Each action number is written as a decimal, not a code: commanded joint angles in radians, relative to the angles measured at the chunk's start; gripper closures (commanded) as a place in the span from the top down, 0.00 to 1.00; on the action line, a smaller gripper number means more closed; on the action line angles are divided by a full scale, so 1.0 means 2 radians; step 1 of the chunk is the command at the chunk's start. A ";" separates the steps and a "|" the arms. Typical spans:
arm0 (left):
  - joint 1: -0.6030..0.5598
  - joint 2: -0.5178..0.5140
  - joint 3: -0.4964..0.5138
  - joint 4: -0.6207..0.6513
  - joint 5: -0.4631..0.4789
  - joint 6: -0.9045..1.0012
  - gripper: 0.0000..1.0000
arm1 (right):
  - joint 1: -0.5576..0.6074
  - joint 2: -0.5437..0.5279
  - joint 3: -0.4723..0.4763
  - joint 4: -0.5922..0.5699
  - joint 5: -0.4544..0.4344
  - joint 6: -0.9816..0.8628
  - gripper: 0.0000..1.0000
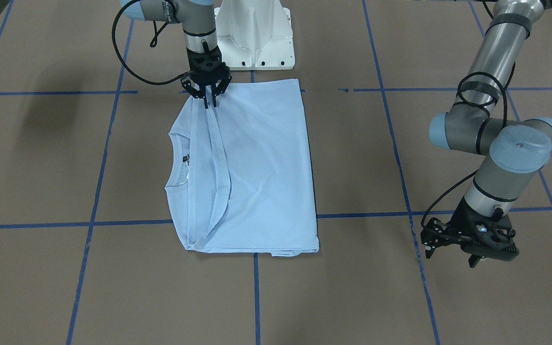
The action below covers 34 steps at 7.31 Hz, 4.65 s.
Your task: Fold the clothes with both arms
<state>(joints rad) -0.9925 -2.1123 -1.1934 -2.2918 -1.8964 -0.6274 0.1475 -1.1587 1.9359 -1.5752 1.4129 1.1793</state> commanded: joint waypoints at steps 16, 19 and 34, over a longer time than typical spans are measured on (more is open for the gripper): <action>0.099 0.115 -0.207 -0.002 -0.043 -0.213 1.00 | 0.064 -0.129 0.065 0.218 0.055 0.189 1.00; 0.260 0.205 -0.371 -0.002 0.053 -0.387 1.00 | 0.064 -0.159 0.062 0.271 0.038 0.228 1.00; 0.483 0.151 -0.354 0.003 0.251 -0.634 0.00 | 0.062 -0.159 0.053 0.271 0.020 0.238 1.00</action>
<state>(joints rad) -0.0231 -1.8097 -1.8957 -2.2856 -1.3942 -1.9012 0.2715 -1.4725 2.0418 -1.0324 1.4563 1.6551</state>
